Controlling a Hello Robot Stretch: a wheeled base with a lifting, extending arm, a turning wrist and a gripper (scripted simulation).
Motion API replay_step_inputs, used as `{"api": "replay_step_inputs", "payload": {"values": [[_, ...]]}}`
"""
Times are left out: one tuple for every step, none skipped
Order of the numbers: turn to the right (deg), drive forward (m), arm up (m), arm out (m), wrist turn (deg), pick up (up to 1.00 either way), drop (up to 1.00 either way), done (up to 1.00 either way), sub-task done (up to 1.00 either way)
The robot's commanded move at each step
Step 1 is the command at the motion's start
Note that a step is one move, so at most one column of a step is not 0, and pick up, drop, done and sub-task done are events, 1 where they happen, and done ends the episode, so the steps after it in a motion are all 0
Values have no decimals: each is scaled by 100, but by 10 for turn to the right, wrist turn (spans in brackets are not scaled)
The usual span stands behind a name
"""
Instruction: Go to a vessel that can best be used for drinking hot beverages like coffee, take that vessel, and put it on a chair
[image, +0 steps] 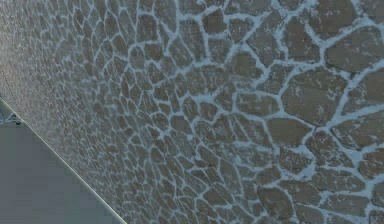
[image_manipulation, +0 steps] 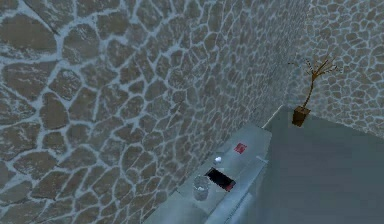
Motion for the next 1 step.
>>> {"api": "replay_step_inputs", "payload": {"values": [[0, 0, 0, 34, 0, 0, 0, 0, 0]]}}
